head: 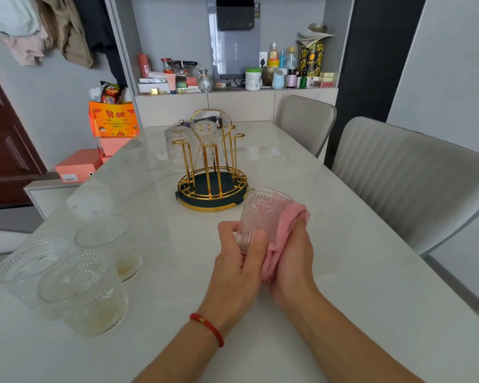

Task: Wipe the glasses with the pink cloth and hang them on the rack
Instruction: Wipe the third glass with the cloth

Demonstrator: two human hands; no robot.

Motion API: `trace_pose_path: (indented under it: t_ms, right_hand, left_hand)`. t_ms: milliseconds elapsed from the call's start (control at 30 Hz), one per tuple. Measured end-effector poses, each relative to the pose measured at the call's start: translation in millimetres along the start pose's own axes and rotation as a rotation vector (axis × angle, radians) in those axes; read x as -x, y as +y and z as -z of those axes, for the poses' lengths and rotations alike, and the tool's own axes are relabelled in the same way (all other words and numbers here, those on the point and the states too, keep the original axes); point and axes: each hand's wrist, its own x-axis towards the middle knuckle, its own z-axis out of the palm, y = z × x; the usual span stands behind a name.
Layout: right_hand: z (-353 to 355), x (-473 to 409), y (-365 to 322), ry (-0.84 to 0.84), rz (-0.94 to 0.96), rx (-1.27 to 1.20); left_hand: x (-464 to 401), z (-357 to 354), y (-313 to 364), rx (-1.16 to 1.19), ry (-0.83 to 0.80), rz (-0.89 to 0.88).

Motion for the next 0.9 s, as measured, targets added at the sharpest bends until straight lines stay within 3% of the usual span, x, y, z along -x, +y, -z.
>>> trace_pose_path:
  t_ms: [133,233,433,567,633,800,900]
  right_hand:
    - [8.4,-5.3,-3.6,0.002,-0.115,-0.080]
    - [5.2,-4.2,-9.7,0.066,-0.177,-0.093]
    - [-7.2,0.0,0.5,0.164,0.041,-0.044]
    - [-4.0,2.8,-8.3,0.133,-0.063,-0.148]
    - [-3.0,2.2,-14.1,0.147,-0.116,-0.150]
    - [-3.5,-2.7,-8.6,0.200,-0.050,-0.160]
    - [-3.3,-2.1,-2.5,0.183,0.022,-0.110]
  left_hand:
    - [-5.9,11.7,2.7,0.177,-0.096,0.159]
    - [-7.3,7.0,1.1,0.121,-0.082,0.270]
    - [0.1,-15.1,0.4,0.038,0.056,0.192]
    - [-7.9,-3.7,10.7,0.325,0.032,0.544]
    - [-8.0,-1.4,11.3,0.371,-0.046,0.620]
    - [-5.4,-11.6,5.3,0.090,-0.018,0.450]
    - [0.8,-7.7,2.4,0.128,-0.050,0.375]
